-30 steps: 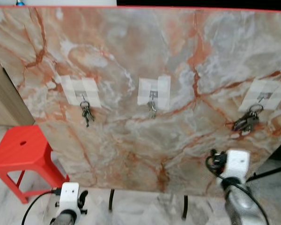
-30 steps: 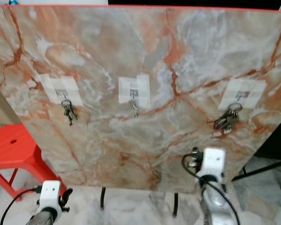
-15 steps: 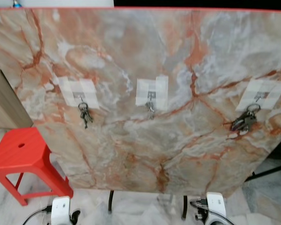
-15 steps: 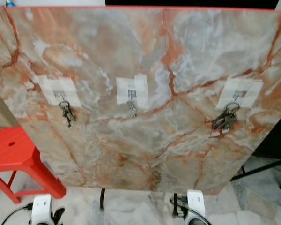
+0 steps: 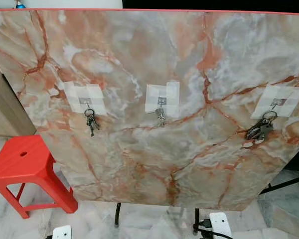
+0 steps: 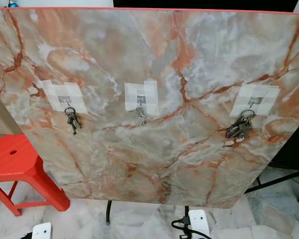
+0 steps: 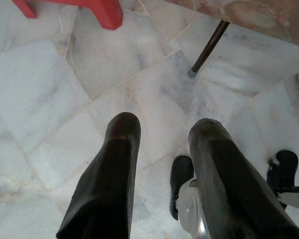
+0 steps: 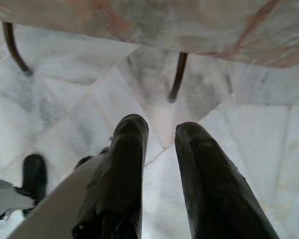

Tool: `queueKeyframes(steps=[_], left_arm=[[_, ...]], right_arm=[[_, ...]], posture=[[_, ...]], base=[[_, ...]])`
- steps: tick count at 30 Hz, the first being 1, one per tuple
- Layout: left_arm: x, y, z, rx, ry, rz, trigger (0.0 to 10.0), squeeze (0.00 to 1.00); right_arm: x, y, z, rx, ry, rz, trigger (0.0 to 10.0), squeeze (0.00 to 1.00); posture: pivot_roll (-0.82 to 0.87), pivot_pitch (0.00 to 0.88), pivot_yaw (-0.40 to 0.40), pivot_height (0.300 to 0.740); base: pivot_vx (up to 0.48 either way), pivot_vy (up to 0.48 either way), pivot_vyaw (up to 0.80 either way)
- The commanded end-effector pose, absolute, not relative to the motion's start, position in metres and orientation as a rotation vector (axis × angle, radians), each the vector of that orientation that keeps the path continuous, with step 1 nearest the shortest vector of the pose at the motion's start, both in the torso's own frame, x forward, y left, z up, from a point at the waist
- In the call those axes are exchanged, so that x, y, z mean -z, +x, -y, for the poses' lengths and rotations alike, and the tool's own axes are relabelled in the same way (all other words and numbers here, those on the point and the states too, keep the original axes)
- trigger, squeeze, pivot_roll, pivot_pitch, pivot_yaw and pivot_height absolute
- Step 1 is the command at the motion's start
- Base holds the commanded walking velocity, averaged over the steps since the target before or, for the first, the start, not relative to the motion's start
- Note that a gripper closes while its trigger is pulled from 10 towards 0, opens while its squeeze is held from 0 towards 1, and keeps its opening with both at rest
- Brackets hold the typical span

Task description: Hang keys on a hook

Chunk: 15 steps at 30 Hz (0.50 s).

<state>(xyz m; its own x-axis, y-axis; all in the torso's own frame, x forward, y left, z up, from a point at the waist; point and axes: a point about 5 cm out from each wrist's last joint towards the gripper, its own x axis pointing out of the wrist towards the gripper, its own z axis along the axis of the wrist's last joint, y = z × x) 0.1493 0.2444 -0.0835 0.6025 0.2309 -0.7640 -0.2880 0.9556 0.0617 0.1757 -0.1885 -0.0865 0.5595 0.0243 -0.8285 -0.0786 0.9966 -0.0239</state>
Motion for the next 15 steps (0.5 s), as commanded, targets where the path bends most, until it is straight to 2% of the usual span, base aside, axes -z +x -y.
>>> queueKeyframes(steps=[1,2,15], left_arm=[[0.0876,0.1429,-0.2408,-0.303,-0.078,-0.908,10.0,0.0],[0.0876,0.1429,-0.2408,-0.303,-0.078,-0.908,10.0,0.0],[0.0898,0.1384,-0.2414,-0.317,-0.081,-0.934,10.0,0.0]], right_arm=[[0.0859,0.1759,0.1909,-0.079,-0.08,-0.97,10.0,0.0],[0.0859,0.1759,0.1909,-0.079,-0.08,-0.97,10.0,0.0],[0.0859,0.1783,0.1865,-0.059,-0.077,-0.969,10.0,0.0]], posture=[[-0.01,0.0,-0.02,0.74],[-0.01,0.0,-0.02,0.74],[-0.01,0.0,-0.013,0.74]], base=[[0.0,0.0,0.0],[0.0,0.0,0.0],[0.0,0.0,0.8]])
